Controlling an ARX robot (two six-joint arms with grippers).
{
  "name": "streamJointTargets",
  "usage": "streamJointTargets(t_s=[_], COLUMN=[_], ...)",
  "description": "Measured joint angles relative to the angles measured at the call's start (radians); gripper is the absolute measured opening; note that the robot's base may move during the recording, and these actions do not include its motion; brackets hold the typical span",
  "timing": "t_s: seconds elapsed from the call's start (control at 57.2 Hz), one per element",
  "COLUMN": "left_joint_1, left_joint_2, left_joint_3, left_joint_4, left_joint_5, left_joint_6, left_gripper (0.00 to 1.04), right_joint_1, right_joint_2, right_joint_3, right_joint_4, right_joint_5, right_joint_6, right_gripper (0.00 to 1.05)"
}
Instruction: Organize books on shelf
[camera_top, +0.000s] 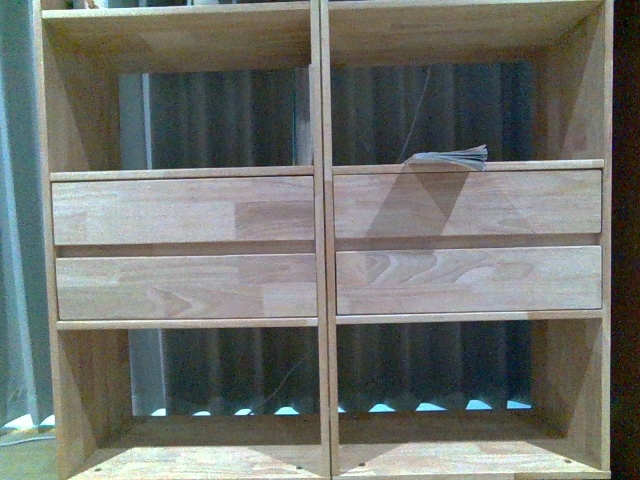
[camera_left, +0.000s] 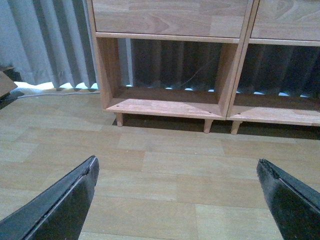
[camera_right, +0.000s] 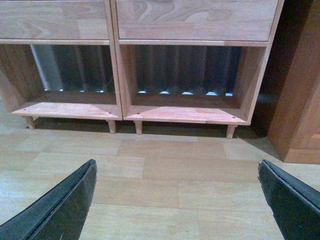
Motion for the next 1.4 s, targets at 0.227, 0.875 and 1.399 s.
streamJointTargets(t_s=[0.227,0.875,1.399], left_joint_1=[0.0,0.0,0.0], left_joint_2=[0.0,0.0,0.0], left_joint_3=[0.0,0.0,0.0], left_joint_4=[0.0,0.0,0.0], left_joint_5=[0.0,0.0,0.0], left_joint_6=[0.0,0.0,0.0], left_gripper=[0.97,0.97,0.97], right_joint_1=[0.0,0.0,0.0], right_joint_2=[0.0,0.0,0.0], right_joint_3=[0.0,0.0,0.0], right_joint_4=[0.0,0.0,0.0], right_joint_5=[0.0,0.001,0.0], right_joint_6=[0.0,0.0,0.0], right_gripper=[0.98,0.98,0.98])
